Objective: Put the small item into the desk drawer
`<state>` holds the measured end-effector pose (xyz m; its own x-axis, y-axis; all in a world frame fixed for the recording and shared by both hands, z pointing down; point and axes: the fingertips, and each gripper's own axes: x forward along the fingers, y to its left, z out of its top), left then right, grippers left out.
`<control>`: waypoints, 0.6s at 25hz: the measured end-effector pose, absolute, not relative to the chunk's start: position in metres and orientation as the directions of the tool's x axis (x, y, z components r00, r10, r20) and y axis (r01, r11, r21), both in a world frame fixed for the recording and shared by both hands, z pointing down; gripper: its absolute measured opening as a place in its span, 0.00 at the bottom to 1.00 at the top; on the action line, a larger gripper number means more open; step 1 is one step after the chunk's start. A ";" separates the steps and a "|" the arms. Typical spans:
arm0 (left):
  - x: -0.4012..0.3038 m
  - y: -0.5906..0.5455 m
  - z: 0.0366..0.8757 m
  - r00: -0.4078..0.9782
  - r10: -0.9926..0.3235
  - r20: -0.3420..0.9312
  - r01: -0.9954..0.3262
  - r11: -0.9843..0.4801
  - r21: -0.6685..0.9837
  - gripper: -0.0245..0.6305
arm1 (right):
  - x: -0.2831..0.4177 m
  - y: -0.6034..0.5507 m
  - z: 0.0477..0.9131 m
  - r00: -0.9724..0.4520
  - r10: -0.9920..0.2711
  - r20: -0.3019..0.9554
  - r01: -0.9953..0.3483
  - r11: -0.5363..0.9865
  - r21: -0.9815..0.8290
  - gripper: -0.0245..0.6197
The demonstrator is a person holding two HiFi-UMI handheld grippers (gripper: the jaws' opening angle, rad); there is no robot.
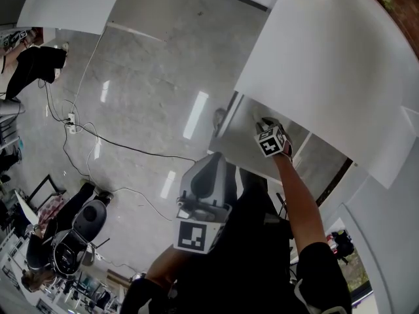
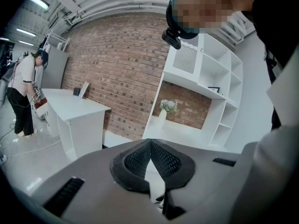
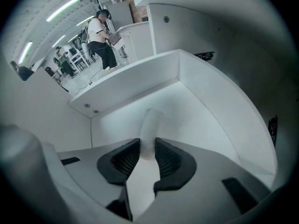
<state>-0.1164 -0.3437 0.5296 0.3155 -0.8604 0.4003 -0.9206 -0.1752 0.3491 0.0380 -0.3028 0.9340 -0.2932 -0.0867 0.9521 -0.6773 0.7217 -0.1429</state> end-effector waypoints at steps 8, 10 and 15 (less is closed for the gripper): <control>-0.152 -0.365 0.528 0.316 -0.860 0.401 -0.919 -0.171 0.356 0.07 | 0.007 -0.322 0.933 -0.274 -0.081 0.958 -0.681 0.720 -0.133 0.24; -0.160 -0.368 0.528 0.311 -0.862 0.400 -0.921 -0.170 0.350 0.07 | 0.000 -0.325 0.932 -0.270 -0.079 0.960 -0.679 0.722 -0.132 0.25; -0.173 -0.369 0.518 0.311 -0.865 0.394 -0.925 -0.180 0.335 0.07 | -0.015 -0.330 0.919 -0.274 -0.087 0.958 -0.687 0.715 -0.132 0.26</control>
